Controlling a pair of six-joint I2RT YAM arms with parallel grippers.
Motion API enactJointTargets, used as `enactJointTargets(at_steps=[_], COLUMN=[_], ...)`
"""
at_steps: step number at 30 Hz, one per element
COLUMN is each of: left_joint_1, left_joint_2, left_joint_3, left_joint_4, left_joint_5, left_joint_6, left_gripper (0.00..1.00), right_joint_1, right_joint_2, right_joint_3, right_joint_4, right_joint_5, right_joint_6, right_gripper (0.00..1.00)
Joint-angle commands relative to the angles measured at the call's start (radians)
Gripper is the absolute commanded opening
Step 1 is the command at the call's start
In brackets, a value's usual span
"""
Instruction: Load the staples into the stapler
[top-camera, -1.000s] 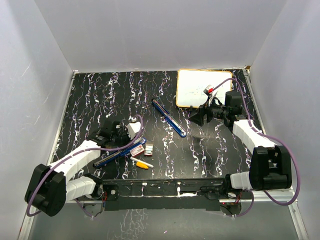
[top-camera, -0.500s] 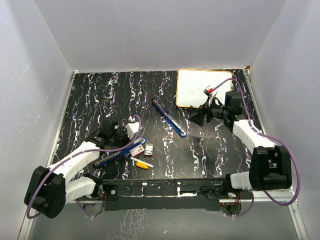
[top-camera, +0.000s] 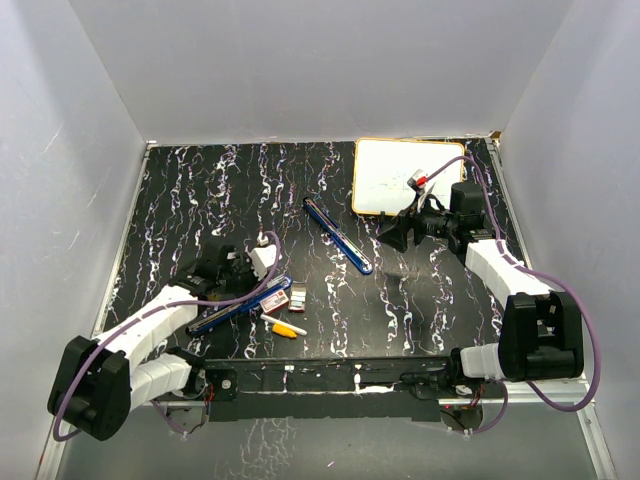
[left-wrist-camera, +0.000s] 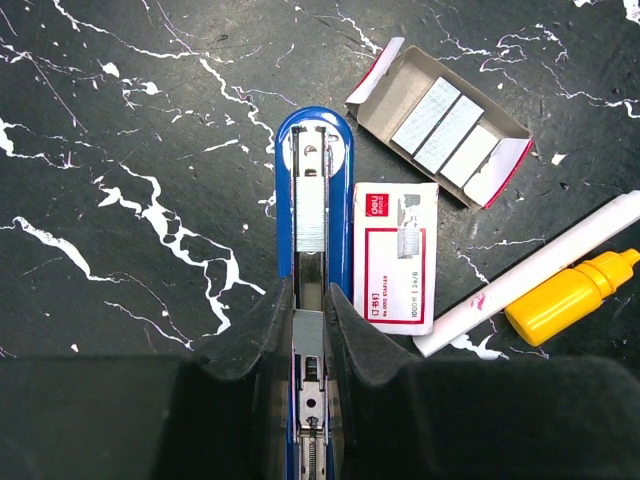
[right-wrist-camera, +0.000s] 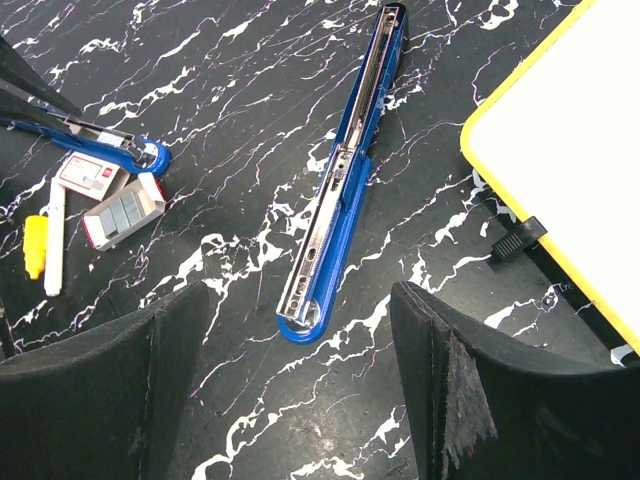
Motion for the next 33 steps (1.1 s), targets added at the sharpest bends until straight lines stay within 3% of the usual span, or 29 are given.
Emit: enactJointTargets(at_steps=[1, 33], left_joint_1=[0.010, 0.034], left_joint_2=[-0.033, -0.022], left_joint_3=[-0.014, -0.028], left_joint_4=[-0.004, -0.011], left_joint_5=[0.037, 0.064], left_joint_6=[0.009, 0.014], left_gripper=[0.03, 0.07], right_joint_1=[-0.007, -0.011], right_joint_2=[-0.035, -0.042], right_joint_3=[-0.005, -0.009], right_joint_4=[0.059, 0.065], right_joint_5=[-0.020, -0.027], right_joint_6=[0.004, 0.010], right_gripper=[0.76, 0.76])
